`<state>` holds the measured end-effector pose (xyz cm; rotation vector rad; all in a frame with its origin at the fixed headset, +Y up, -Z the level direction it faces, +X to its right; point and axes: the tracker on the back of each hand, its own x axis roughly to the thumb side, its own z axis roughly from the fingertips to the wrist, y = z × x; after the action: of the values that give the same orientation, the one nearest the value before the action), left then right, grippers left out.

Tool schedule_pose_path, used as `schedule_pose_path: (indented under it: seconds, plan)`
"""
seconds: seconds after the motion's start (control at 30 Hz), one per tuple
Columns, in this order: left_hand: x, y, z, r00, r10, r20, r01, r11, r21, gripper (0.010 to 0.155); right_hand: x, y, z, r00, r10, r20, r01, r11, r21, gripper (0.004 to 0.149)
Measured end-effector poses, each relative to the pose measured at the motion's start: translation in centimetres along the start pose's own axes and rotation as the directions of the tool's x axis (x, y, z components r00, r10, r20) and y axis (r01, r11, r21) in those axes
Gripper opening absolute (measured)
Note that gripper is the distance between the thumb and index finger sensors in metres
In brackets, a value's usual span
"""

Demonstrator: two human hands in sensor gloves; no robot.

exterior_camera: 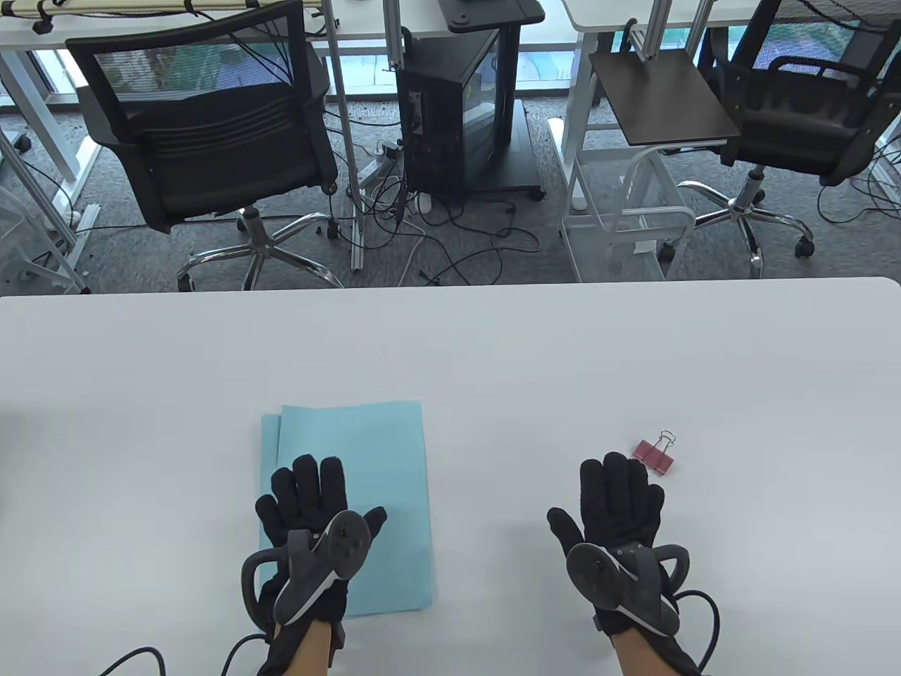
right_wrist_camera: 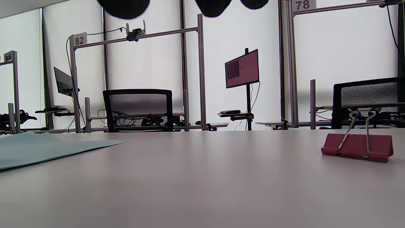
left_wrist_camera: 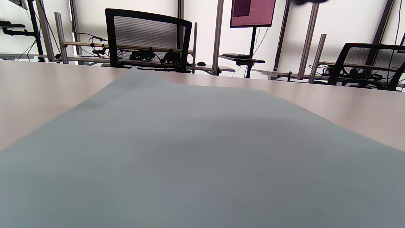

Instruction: Clip paper with binder clip (Right hand to clip)

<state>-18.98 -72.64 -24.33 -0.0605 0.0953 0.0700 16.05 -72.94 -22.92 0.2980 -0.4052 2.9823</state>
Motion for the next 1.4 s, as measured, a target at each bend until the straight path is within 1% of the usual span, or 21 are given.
schedule_pose_path:
  seconds: [0.2,0.3,0.43,0.53,0.57,0.6,0.67,0.73,0.77,0.87,1.0,1.07,1.13,1.17,1.23,1.3,1.37,1.4]
  plan:
    - [-2.9,-0.6,-0.7,0.985,0.056,-0.162,-0.069,0.995,-0.077,0.094,-0.1,0.1,0.0,1.000,-0.010,-0.001,0.010,1.000,0.013,0.080]
    - [-4.0,-1.5,-1.1,0.958,0.081,-0.277,-0.121,0.984,-0.129,0.104,-0.1,0.1,0.0,1.000,-0.013,-0.004,0.013,1.000,0.018,0.080]
    - [-4.9,-3.2,-1.6,0.913,0.095,-0.397,-0.207,0.946,-0.249,0.112,-0.1,0.2,0.0,1.000,-0.015,-0.006,0.015,0.999,0.028,0.080]
    - [-5.0,-4.5,-1.9,0.896,0.070,-0.438,-0.229,0.919,-0.322,0.115,-0.2,0.2,0.0,1.000,-0.013,-0.008,0.013,0.999,0.039,0.080]
    - [-4.9,-4.8,-2.0,0.896,0.034,-0.443,-0.202,0.919,-0.340,0.115,-0.2,0.2,0.0,1.000,-0.012,-0.010,0.012,0.999,0.041,0.080]
    - [-4.7,-4.9,-2.2,0.906,-0.015,-0.424,-0.152,0.922,-0.356,0.114,-0.3,0.2,0.0,1.000,-0.014,-0.014,0.015,0.999,0.042,0.080]
    - [-4.7,-4.6,-2.3,0.904,-0.002,-0.427,-0.160,0.926,-0.342,0.113,-0.4,0.2,-0.1,0.999,-0.026,-0.020,0.026,0.999,0.041,0.080]
    - [-4.7,-4.1,-2.4,0.905,-0.032,-0.425,-0.122,0.936,-0.330,0.110,-0.5,0.2,-0.2,0.999,-0.031,-0.023,0.032,0.999,0.044,0.080]
    - [-4.7,-3.9,-2.4,0.903,-0.038,-0.427,-0.106,0.946,-0.308,0.108,-0.5,0.3,-0.2,0.999,-0.032,-0.024,0.033,0.998,0.047,0.080]
    - [-4.6,-3.6,-2.3,0.898,-0.048,-0.437,-0.088,0.954,-0.287,0.102,-0.4,0.5,-0.2,0.999,-0.029,-0.020,0.030,0.998,0.060,0.081]
    - [-4.9,-3.4,-2.4,0.885,-0.007,-0.465,-0.144,0.947,-0.288,0.098,-0.5,0.4,-0.2,0.999,-0.031,-0.024,0.032,0.998,0.060,0.081]
    - [-5.2,-3.3,-2.5,0.877,0.012,-0.480,-0.167,0.945,-0.280,0.094,-0.6,0.4,-0.2,0.999,-0.035,-0.029,0.036,0.997,0.061,0.081]
    - [-5.8,-3.4,-2.4,0.861,0.065,-0.505,-0.222,0.940,-0.259,0.087,-0.5,0.5,-0.2,0.999,-0.038,-0.031,0.040,0.997,0.066,0.081]
    - [-6.0,-3.4,-2.3,0.853,0.082,-0.515,-0.237,0.941,-0.242,0.082,-0.5,0.5,-0.2,0.999,-0.037,-0.029,0.039,0.997,0.069,0.081]
    - [-6.5,-3.7,-2.1,0.825,0.148,-0.545,-0.285,0.942,-0.176,0.068,-0.5,0.5,-0.2,0.999,-0.034,-0.028,0.036,0.997,0.073,0.081]
    - [-6.8,-3.7,-2.1,0.810,0.182,-0.558,-0.321,0.933,-0.162,0.057,-0.5,0.5,-0.2,0.999,-0.038,-0.030,0.040,0.996,0.076,0.081]
    - [-7.0,-3.8,-1.9,0.788,0.241,-0.567,-0.375,0.917,-0.132,0.051,-0.6,0.5,-0.2,0.999,-0.044,-0.032,0.046,0.996,0.077,0.081]
    - [-6.9,-3.6,-1.9,0.779,0.282,-0.560,-0.406,0.908,-0.107,0.050,-0.6,0.5,-0.2,0.998,-0.046,-0.033,0.048,0.996,0.079,0.081]
